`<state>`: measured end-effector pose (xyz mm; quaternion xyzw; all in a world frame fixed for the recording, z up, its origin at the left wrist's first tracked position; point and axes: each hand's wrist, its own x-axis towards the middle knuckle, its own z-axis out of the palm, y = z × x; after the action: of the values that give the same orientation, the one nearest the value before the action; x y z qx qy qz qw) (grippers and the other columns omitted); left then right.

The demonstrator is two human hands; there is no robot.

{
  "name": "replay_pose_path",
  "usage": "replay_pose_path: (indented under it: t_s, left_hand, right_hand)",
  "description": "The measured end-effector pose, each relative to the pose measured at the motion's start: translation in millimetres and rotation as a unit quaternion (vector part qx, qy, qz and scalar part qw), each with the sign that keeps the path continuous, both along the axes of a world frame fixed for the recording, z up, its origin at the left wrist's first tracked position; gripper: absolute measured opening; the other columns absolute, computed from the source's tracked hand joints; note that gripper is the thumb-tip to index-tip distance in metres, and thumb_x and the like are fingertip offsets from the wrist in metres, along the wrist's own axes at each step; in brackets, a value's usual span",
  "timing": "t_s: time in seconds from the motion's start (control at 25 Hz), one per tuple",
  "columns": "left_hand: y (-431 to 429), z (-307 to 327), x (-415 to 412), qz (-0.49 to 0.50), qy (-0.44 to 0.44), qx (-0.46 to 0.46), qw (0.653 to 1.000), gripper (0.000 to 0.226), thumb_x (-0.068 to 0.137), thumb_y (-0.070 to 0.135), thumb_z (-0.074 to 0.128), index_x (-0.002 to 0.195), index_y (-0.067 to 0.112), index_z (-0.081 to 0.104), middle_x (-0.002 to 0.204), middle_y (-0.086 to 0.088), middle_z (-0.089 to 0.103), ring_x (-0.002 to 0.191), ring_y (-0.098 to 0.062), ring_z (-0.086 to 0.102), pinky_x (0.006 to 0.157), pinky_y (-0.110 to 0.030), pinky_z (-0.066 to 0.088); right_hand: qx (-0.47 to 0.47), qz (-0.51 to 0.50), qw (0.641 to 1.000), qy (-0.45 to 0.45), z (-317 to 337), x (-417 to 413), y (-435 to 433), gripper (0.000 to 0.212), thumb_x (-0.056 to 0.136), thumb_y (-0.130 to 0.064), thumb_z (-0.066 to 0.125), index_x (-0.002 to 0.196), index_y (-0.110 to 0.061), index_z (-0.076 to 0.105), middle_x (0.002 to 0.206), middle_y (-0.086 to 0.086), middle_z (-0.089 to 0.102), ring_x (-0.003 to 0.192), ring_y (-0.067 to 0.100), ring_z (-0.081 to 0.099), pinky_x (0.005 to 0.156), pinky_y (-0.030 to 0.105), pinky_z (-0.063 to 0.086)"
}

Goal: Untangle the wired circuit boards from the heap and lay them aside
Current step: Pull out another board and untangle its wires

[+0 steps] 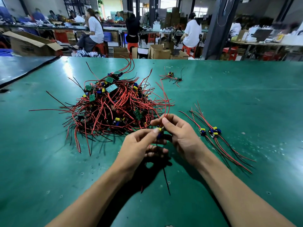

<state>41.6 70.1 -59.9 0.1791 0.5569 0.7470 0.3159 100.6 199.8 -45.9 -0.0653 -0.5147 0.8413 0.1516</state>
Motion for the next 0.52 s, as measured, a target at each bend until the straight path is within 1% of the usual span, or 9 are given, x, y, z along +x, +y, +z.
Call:
replay_pose_path:
  t_s: [0.04, 0.08, 0.12, 0.16, 0.2, 0.28, 0.36, 0.44, 0.52]
  left_hand:
    - [0.4, -2.0, -0.8, 0.004, 0.006, 0.006, 1.000, 0.024, 0.089, 0.021, 0.066, 0.102, 0.001, 0.066, 0.088, -0.023, 0.073, 0.069, -0.032, 0.072, 0.054, -0.032, 0.058]
    - [0.4, -4.1, -1.6, 0.008, 0.014, 0.009, 1.000, 0.020, 0.087, 0.016, 0.068, 0.100, 0.001, 0.067, 0.087, -0.023, 0.073, 0.070, -0.031, 0.072, 0.054, -0.031, 0.057]
    - [0.4, -6.3, -2.2, 0.009, 0.026, 0.007, 1.000, 0.018, 0.085, 0.014, 0.070, 0.097, 0.001, 0.068, 0.085, -0.022, 0.072, 0.070, -0.029, 0.070, 0.054, -0.030, 0.057]
    - [0.4, -7.4, -1.9, 0.007, 0.035, 0.004, 0.999, 0.017, 0.084, 0.012, 0.071, 0.096, 0.000, 0.068, 0.083, -0.021, 0.072, 0.070, -0.028, 0.069, 0.055, -0.030, 0.056]
    - [0.7, -7.2, -1.4, 0.005, 0.042, 0.001, 0.999, 0.018, 0.084, 0.009, 0.071, 0.097, -0.002, 0.066, 0.083, -0.020, 0.071, 0.070, -0.028, 0.068, 0.056, -0.030, 0.056]
    - [1.3, -6.0, -1.4, 0.003, 0.034, -0.004, 0.999, 0.021, 0.087, 0.006, 0.068, 0.103, -0.006, 0.061, 0.082, -0.018, 0.070, 0.067, -0.026, 0.065, 0.058, -0.030, 0.057]
    - [0.4, -4.1, -1.6, -0.002, 0.026, -0.009, 1.000, 0.021, 0.091, 0.011, 0.064, 0.107, -0.003, 0.062, 0.078, -0.016, 0.071, 0.063, -0.026, 0.066, 0.059, -0.031, 0.055]
    - [-1.3, -1.3, -1.4, -0.015, 0.030, -0.016, 0.999, 0.020, 0.092, 0.016, 0.063, 0.107, 0.004, 0.065, 0.073, -0.016, 0.071, 0.063, -0.028, 0.066, 0.059, -0.030, 0.053]
    - [-1.7, 0.6, -1.1, -0.027, 0.027, -0.009, 0.999, 0.017, 0.093, 0.015, 0.061, 0.105, 0.005, 0.068, 0.080, -0.016, 0.072, 0.064, -0.027, 0.068, 0.058, -0.029, 0.055]
  right_hand:
    - [0.011, -0.010, 1.000, -0.002, -1.1, -0.6, -0.2, 0.006, 0.094, -0.017, 0.059, 0.092, -0.012, 0.062, 0.105, 0.010, 0.074, 0.079, 0.023, 0.068, 0.061, 0.035, 0.057]
    - [0.023, -0.017, 1.000, -0.006, -2.8, -1.1, -0.2, 0.007, 0.094, -0.018, 0.060, 0.092, -0.012, 0.063, 0.109, 0.010, 0.074, 0.082, 0.025, 0.067, 0.065, 0.041, 0.059]
    - [0.037, -0.023, 0.999, -0.013, -4.9, -1.5, -0.4, 0.008, 0.093, -0.020, 0.061, 0.094, -0.012, 0.064, 0.111, 0.010, 0.074, 0.085, 0.028, 0.067, 0.072, 0.049, 0.060]
    - [0.048, -0.027, 0.998, -0.019, -7.7, -1.6, -0.8, 0.011, 0.093, -0.021, 0.063, 0.096, -0.011, 0.065, 0.111, 0.010, 0.073, 0.086, 0.029, 0.067, 0.076, 0.055, 0.059]
    - [0.058, -0.033, 0.998, -0.021, -10.0, -1.9, -2.0, 0.013, 0.092, -0.020, 0.065, 0.098, -0.009, 0.065, 0.110, 0.010, 0.074, 0.085, 0.028, 0.067, 0.076, 0.054, 0.059]
    - [0.069, -0.050, 0.996, -0.018, -12.3, -2.6, -4.6, 0.017, 0.086, -0.020, 0.071, 0.097, -0.009, 0.067, 0.099, 0.010, 0.073, 0.083, 0.025, 0.065, 0.079, 0.047, 0.057]
    - [0.078, -0.063, 0.995, -0.028, -11.3, -3.1, -5.8, 0.015, 0.076, -0.023, 0.079, 0.088, -0.017, 0.074, 0.088, 0.006, 0.071, 0.082, 0.023, 0.062, 0.083, 0.044, 0.052]
    - [0.082, -0.063, 0.994, -0.039, -10.0, -2.7, -5.9, 0.010, 0.073, -0.026, 0.081, 0.080, -0.022, 0.076, 0.081, 0.004, 0.069, 0.077, 0.021, 0.059, 0.076, 0.040, 0.051]
    - [0.065, -0.055, 0.995, -0.041, -8.9, -1.3, -6.0, 0.008, 0.073, -0.024, 0.082, 0.077, -0.022, 0.075, 0.077, 0.003, 0.068, 0.070, 0.018, 0.061, 0.067, 0.034, 0.054]
